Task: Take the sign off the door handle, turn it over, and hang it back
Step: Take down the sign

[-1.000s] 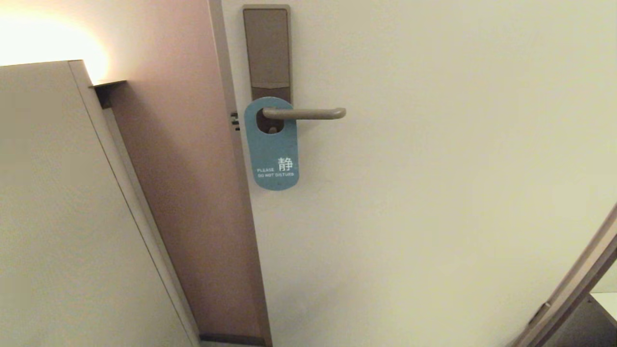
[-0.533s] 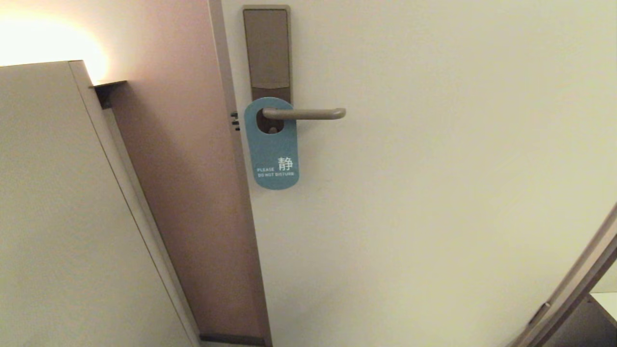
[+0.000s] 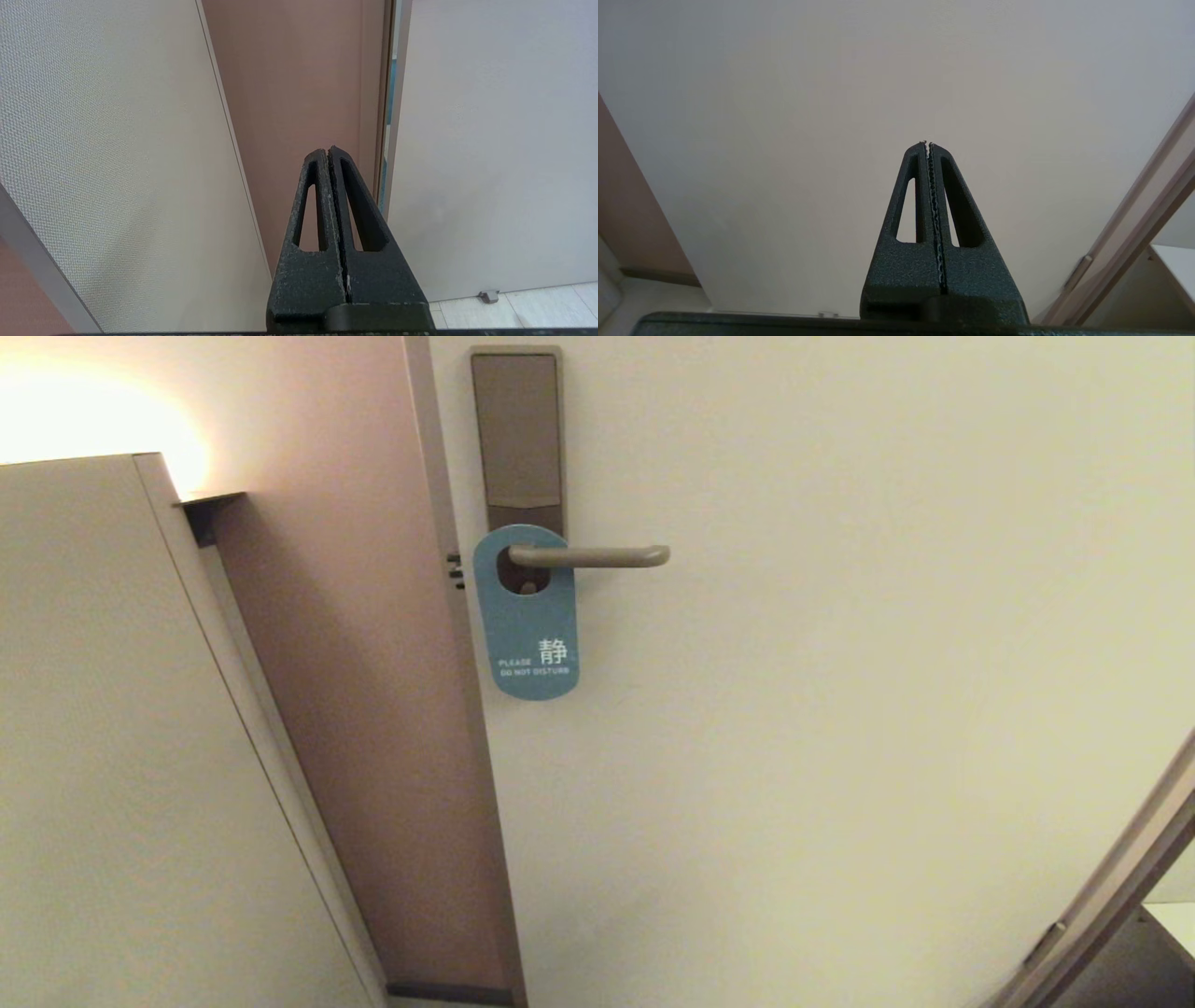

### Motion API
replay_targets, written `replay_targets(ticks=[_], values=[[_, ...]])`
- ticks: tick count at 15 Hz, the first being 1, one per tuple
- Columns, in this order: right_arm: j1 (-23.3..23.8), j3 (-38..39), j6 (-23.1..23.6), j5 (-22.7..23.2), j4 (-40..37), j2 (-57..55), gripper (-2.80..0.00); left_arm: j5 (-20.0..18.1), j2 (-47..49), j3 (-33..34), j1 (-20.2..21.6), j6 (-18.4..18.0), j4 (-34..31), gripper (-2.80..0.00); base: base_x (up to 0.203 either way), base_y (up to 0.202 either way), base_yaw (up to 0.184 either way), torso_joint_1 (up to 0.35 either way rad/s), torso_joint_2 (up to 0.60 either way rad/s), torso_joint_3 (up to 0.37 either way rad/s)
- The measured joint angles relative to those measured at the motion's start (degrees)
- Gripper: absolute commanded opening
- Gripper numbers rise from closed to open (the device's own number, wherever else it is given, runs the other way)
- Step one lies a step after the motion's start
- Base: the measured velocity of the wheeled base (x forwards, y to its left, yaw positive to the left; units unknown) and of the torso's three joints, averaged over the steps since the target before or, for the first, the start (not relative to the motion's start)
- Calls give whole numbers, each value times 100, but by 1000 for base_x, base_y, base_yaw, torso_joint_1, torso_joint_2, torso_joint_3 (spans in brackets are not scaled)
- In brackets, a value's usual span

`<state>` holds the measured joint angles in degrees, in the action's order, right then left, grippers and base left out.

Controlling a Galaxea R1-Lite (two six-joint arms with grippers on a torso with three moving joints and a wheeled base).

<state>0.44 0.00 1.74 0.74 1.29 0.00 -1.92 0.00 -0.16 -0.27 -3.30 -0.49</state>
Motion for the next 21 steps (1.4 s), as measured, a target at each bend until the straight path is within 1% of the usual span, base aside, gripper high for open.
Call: replay_targets(ticks=[12, 17, 21], values=[[0, 0, -45, -6, 9, 7, -280, 1, 0, -2, 0, 0, 0, -280, 0, 0, 0, 0, 0, 0], [0, 0, -51, -6, 8, 7, -280, -16, 0, -2, 0, -138, 2, -280, 0, 0, 0, 0, 0, 0], [0, 0, -49, -6, 9, 7, -280, -14, 0, -13, 0, -176, -30, -280, 0, 0, 0, 0, 0, 0]])
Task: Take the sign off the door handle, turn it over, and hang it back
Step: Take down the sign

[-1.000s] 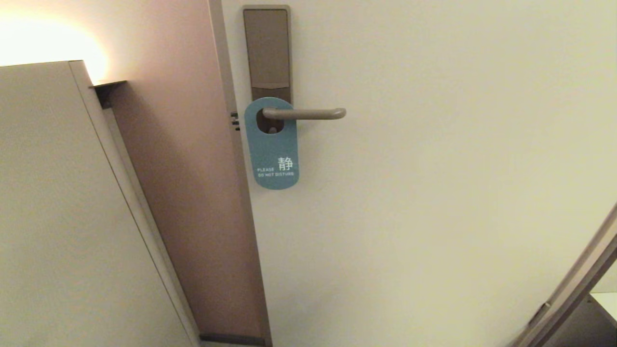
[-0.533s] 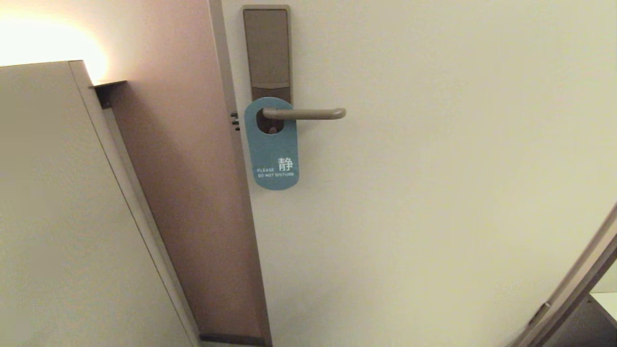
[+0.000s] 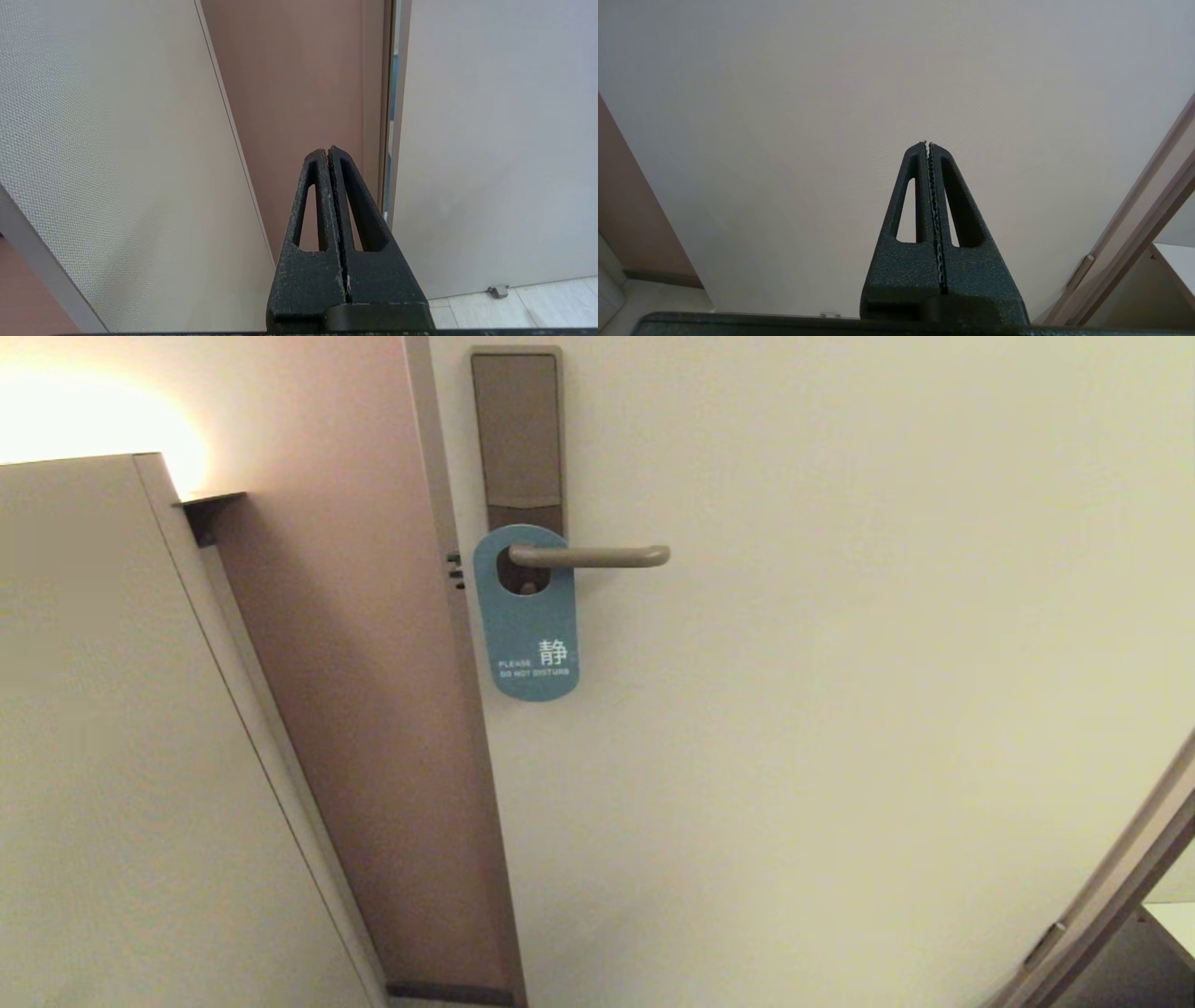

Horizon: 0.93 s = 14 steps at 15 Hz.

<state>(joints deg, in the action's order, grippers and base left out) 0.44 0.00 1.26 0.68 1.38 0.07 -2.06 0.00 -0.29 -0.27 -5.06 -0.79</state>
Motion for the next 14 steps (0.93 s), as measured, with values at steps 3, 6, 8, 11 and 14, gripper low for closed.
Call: replay_targets(ticks=[3, 6, 8, 11, 14], values=[[0, 0, 1, 0, 0, 0, -280, -19, 0, -45, 0, 2, -17, -280, 0, 0, 0, 0, 0, 0], [0, 0, 1, 0, 0, 0, -280, -17, 151, -436, 0, 5, -127, -280, 0, 0, 0, 0, 0, 0], [0, 0, 4, 1, -1, 0, -280, -2, 459, -818, -4, 10, -141, -280, 0, 0, 0, 0, 0, 0], [0, 0, 1, -2, -1, 0, -280, 0, 1119, -1430, -4, 21, -105, -280, 0, 0, 0, 0, 0, 0], [0, 0, 4, 0, -1, 0, -280, -39, 1892, -1988, -9, 21, -94, -280, 0, 0, 0, 0, 0, 0]])
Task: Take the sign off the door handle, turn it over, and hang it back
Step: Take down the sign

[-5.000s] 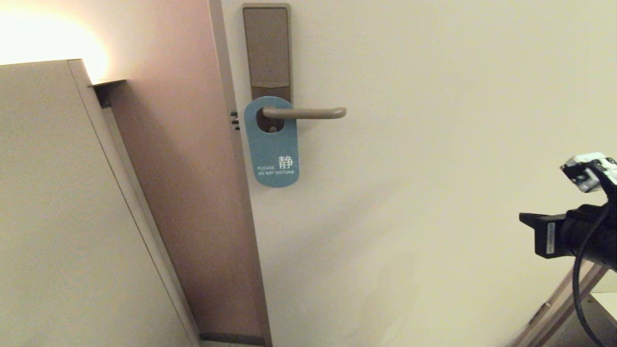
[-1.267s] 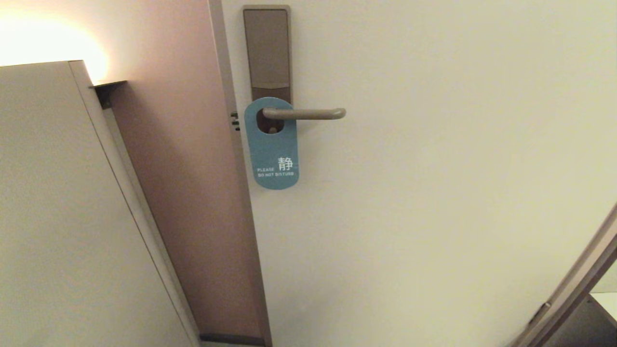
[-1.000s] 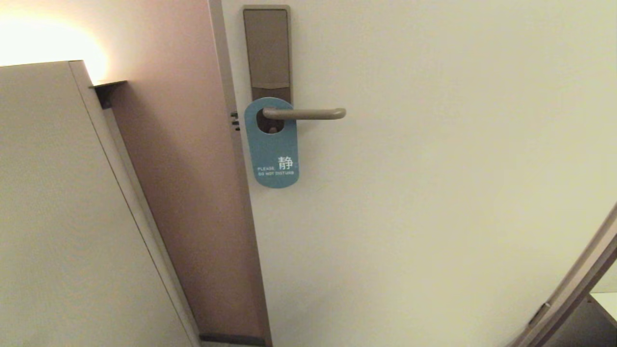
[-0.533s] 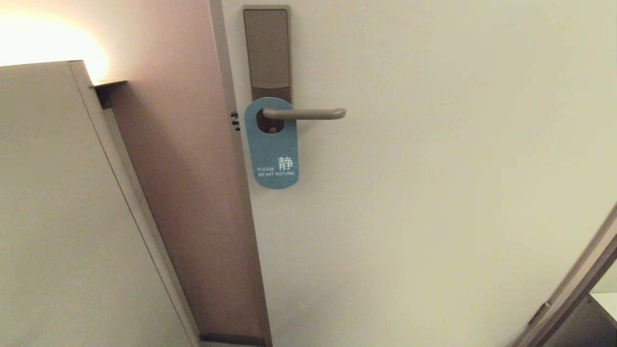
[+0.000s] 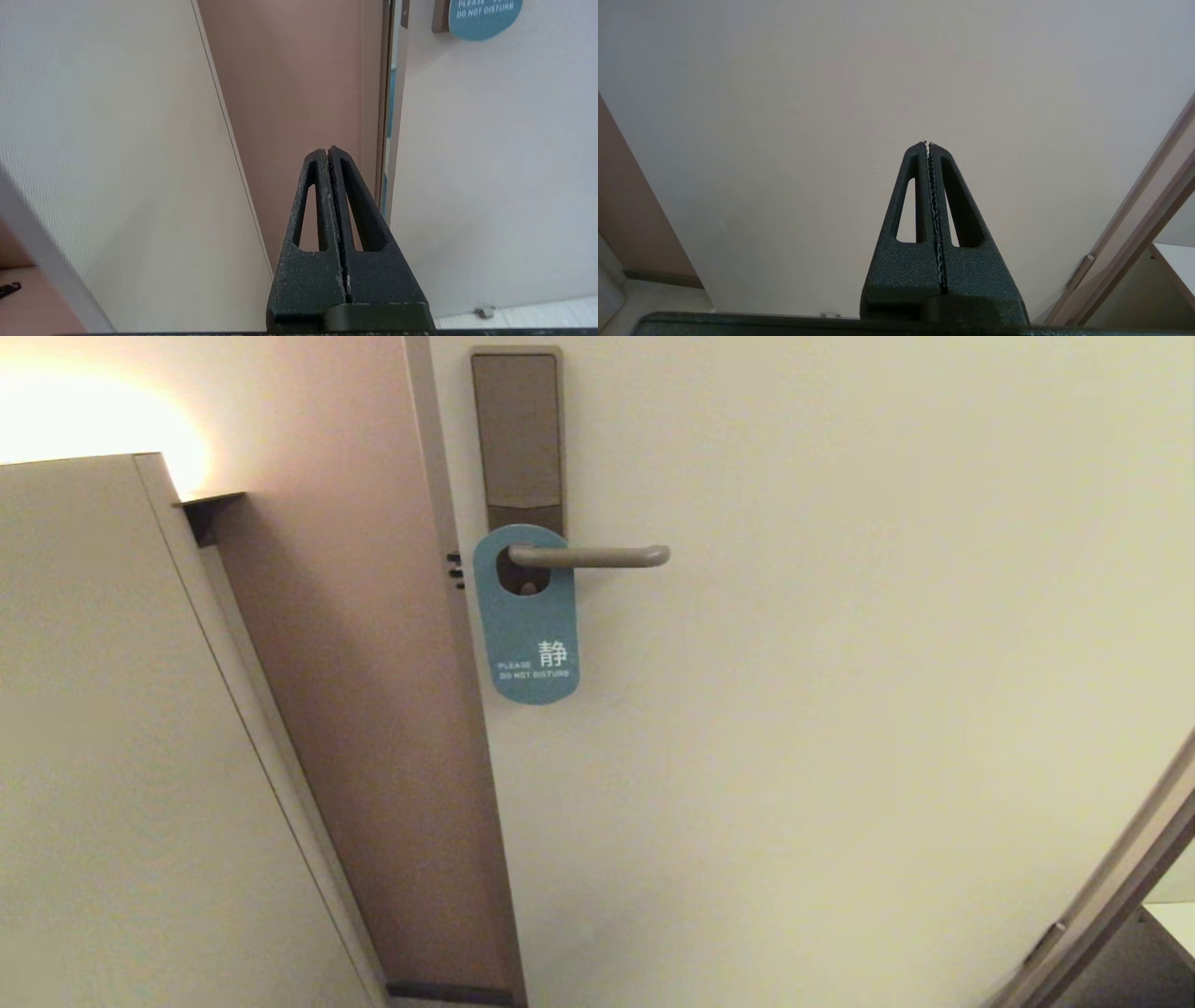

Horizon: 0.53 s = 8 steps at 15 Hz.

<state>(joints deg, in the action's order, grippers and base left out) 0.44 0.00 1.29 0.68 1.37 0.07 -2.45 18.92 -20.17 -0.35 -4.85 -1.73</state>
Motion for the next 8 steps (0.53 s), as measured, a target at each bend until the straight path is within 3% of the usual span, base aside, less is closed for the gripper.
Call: replay_targets(ticks=[3, 8], values=[[0, 0, 0, -2, 2, 0, -280, -231, 889, -477, -67, 4, 260, -280, 0, 0, 0, 0, 0, 0], [0, 0, -2, -1, 0, 0, -280, -679, 2557, -906, -161, 4, 1471, -280, 0, 0, 0, 0, 0, 0]])
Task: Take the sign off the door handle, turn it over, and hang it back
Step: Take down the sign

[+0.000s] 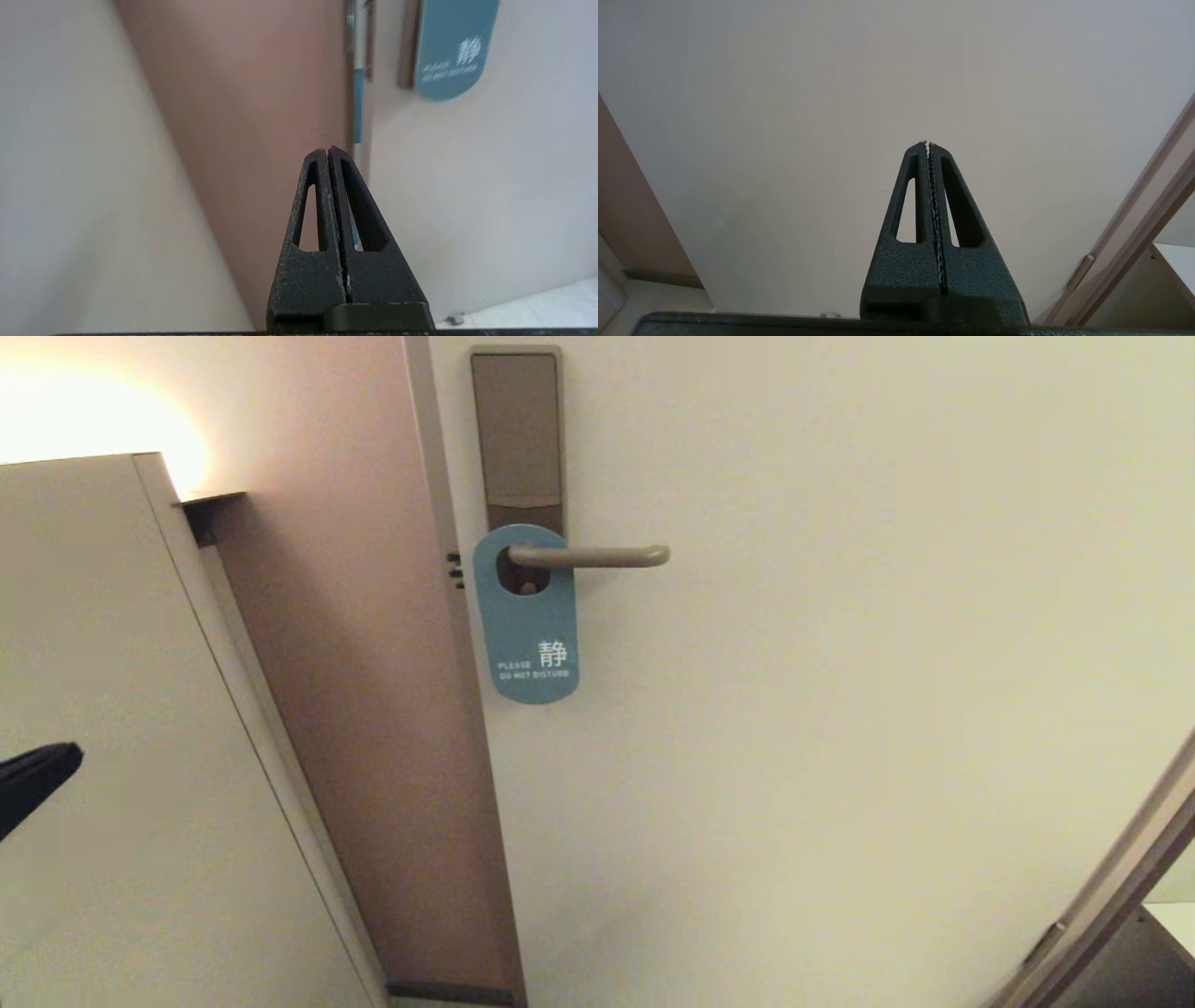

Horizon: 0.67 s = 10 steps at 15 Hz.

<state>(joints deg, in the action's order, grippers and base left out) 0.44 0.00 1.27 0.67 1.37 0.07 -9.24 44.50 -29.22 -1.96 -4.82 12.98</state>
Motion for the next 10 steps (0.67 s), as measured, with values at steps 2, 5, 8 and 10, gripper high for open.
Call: replay_targets(ticks=[2, 5, 8, 10], values=[[0, 0, -1, 4, 1, 0, -280, -340, 503, -124, -49, 7, 258, -280, 0, 0, 0, 0, 0, 0], [0, 0, 0, -1, 1, 0, -280, -617, 1015, -214, -79, 35, 295, -280, 0, 0, 0, 0, 0, 0], [0, 0, -1, 2, 1, 0, -280, -842, 1446, -324, -87, 88, 396, -280, 0, 0, 0, 0, 0, 0], [0, 0, 2, 2, -2, 0, -280, -1089, 1809, -383, -87, 138, 764, -280, 0, 0, 0, 0, 0, 0]])
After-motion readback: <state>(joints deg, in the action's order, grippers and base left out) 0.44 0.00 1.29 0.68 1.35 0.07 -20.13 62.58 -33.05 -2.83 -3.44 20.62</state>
